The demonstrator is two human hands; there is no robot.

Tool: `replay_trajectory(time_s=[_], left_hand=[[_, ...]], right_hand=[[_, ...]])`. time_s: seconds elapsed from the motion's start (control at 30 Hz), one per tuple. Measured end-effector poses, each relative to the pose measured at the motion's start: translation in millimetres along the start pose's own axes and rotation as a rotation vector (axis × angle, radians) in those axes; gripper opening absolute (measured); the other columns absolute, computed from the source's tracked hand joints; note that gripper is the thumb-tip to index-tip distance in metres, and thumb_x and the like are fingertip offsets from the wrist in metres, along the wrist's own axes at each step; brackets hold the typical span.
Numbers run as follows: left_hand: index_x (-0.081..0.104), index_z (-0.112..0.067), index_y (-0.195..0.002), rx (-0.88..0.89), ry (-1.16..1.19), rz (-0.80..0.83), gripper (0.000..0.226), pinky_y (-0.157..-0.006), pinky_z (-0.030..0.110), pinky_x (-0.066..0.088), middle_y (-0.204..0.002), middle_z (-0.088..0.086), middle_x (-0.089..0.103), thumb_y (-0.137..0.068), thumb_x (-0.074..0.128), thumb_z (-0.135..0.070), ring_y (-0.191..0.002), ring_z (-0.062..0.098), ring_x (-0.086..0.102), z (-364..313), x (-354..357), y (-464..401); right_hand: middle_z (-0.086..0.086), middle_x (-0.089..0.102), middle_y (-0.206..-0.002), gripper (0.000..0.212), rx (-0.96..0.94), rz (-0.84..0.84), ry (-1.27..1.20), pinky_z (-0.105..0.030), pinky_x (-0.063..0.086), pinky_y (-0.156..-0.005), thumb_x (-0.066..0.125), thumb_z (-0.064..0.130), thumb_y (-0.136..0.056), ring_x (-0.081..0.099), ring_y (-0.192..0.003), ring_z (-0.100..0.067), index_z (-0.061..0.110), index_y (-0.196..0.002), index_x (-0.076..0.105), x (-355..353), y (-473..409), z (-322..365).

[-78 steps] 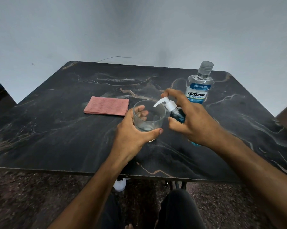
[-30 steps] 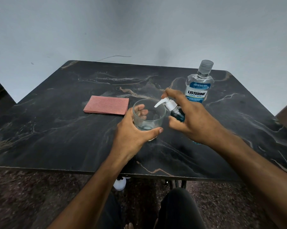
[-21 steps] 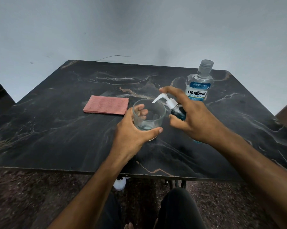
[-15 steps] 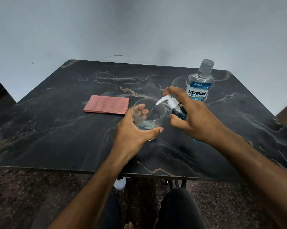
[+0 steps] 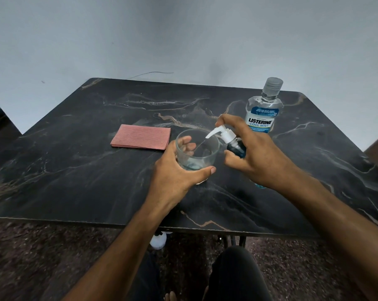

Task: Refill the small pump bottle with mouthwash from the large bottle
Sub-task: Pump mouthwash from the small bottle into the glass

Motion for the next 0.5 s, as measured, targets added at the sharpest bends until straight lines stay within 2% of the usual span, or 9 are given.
replay_trajectory(time_s=[0.17,0.3,0.43,0.5], left_hand=[[0.053,-0.038,-0.134,0.006,0.004,-0.003,0.086,-0.101,0.032,0.055,-0.123,-0.016,0.069,-0.059,0.097,-0.035,-0.113,-0.005,0.065,1.6,0.1,-0.9],[0.053,-0.038,-0.134,0.010,0.005,-0.002,0.088,-0.101,0.031,0.055,-0.123,-0.017,0.069,-0.057,0.095,-0.040,-0.113,-0.006,0.064,2.1,0.2,-1.1],[0.053,-0.039,-0.134,0.014,-0.001,-0.004,0.090,-0.101,0.032,0.055,-0.122,-0.017,0.068,-0.054,0.094,-0.046,-0.113,-0.006,0.064,1.3,0.5,-1.0],[0.054,-0.039,-0.133,0.012,-0.001,-0.007,0.091,-0.101,0.032,0.055,-0.122,-0.017,0.069,-0.052,0.092,-0.049,-0.113,-0.006,0.064,0.8,0.5,-0.8]], right_hand=[[0.017,0.056,-0.079,0.067,-0.034,-0.017,-0.030,-0.007,0.044,-0.061,0.058,0.039,-0.080,0.058,-0.068,0.001,0.038,-0.143,0.033,0.8,-0.6,4.6],[0.017,0.059,-0.083,0.070,-0.048,-0.019,-0.047,-0.006,0.045,-0.062,0.055,0.047,-0.079,0.059,-0.071,0.001,0.041,-0.145,0.030,2.1,-0.4,5.4],[0.015,0.061,-0.084,0.072,-0.039,-0.022,-0.059,-0.005,0.044,-0.061,0.055,0.045,-0.080,0.059,-0.070,-0.001,0.041,-0.147,0.030,2.3,0.8,4.6],[0.016,0.061,-0.084,0.072,-0.037,-0.034,-0.088,-0.004,0.043,-0.062,0.057,0.038,-0.080,0.060,-0.070,0.000,0.039,-0.147,0.031,1.1,1.9,5.3]])
Point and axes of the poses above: each hand's wrist, its own y-axis away from the middle knuckle, its own x-axis out of the palm, z = x × y, the point moved 4 cm from there along -y, towards the middle knuckle
